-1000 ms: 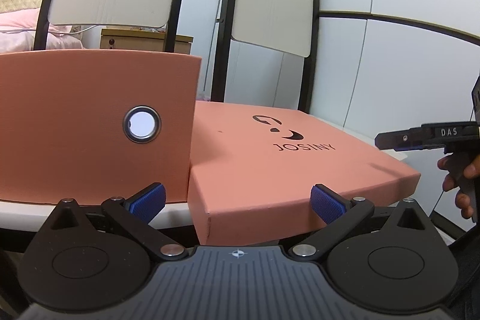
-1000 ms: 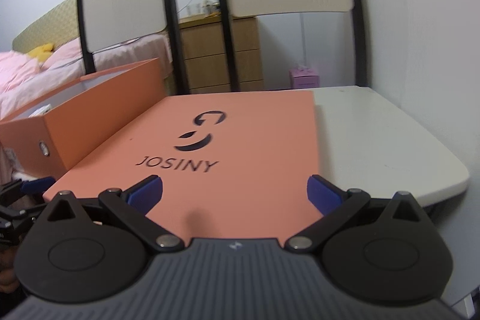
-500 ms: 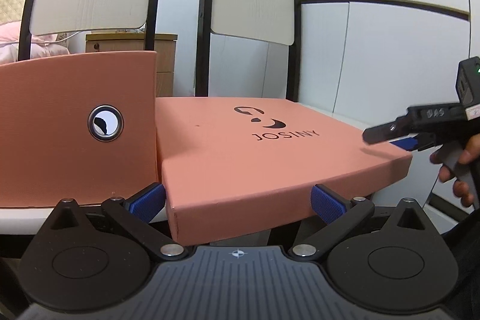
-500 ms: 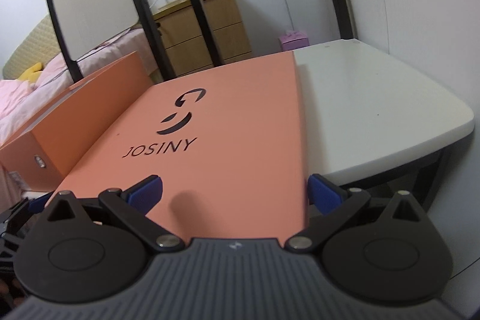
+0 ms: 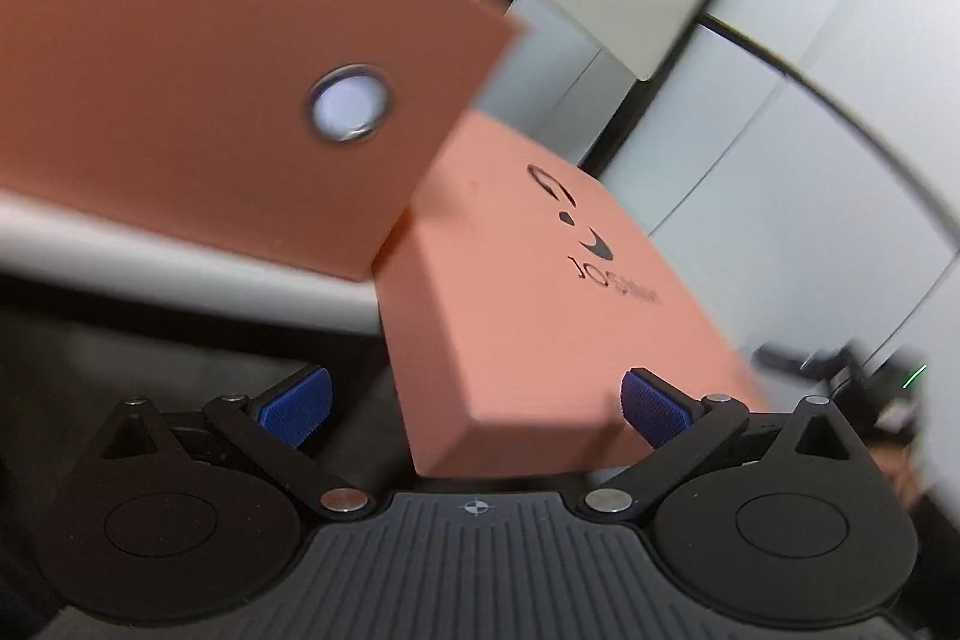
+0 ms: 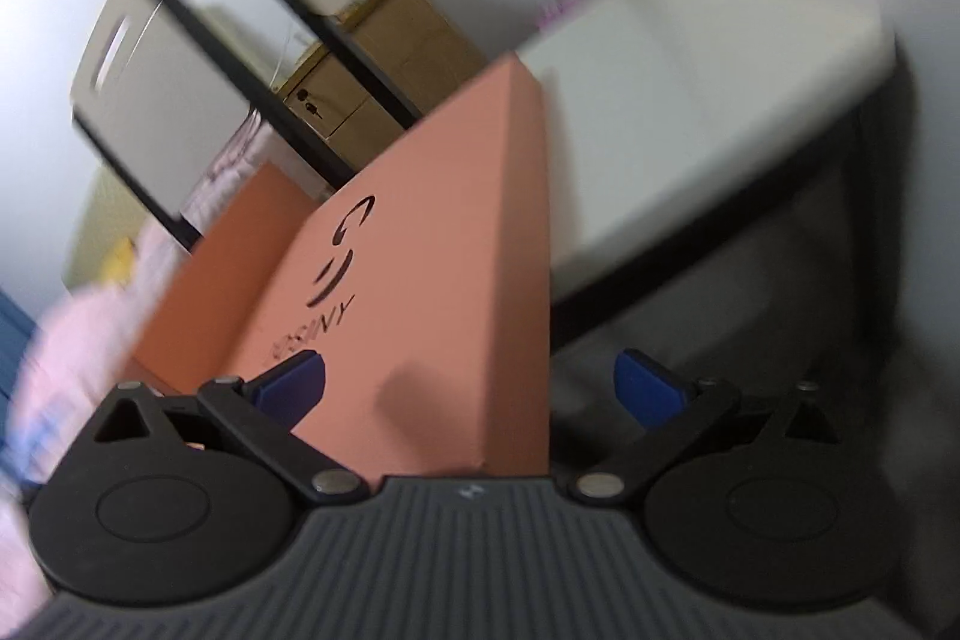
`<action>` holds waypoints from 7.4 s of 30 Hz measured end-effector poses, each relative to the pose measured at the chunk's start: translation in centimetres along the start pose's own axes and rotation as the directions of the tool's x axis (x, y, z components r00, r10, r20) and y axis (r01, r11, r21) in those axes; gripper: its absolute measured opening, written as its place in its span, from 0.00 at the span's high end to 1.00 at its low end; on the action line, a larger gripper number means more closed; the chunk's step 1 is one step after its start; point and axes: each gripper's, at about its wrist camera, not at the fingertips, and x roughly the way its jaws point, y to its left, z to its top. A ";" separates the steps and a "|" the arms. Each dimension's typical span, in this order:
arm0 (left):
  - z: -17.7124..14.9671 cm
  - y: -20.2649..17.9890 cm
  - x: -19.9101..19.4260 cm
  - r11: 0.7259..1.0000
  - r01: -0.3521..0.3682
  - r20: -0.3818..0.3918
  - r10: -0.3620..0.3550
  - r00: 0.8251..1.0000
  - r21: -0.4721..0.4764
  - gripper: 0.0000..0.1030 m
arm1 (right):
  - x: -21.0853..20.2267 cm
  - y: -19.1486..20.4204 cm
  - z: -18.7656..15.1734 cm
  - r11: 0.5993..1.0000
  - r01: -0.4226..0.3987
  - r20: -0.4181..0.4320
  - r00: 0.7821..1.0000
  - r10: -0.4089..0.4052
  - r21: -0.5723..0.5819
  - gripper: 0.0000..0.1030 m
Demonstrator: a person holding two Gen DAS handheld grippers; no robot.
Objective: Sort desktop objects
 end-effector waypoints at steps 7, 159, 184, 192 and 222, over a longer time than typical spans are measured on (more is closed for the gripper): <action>2.7 1.5 3.5 0.989 0.060 -0.141 -0.079 0.987 -0.137 0.17 | 2.5 0.0 0.3 0.995 -0.032 -0.100 0.994 0.041 0.093 0.09; 18.0 4.8 -15.1 0.863 -0.476 0.089 0.468 0.879 0.170 0.09 | 16.1 26.1 -6.3 0.954 -0.039 0.275 0.953 0.125 -0.296 0.49; 16.6 2.5 -15.1 0.823 -0.511 0.290 0.440 0.850 0.248 0.08 | 17.5 26.7 -6.0 0.939 0.107 0.313 0.950 0.001 -0.328 0.59; 10.8 -3.1 -20.6 0.777 -0.580 0.475 0.425 0.770 0.244 0.07 | 11.8 30.8 -10.3 0.840 0.103 0.333 0.938 0.096 -0.533 0.62; 5.8 -4.3 -22.5 0.735 -0.660 0.605 0.456 0.653 0.158 0.00 | 7.2 32.9 -17.1 0.804 0.109 0.380 0.913 0.152 -0.584 0.42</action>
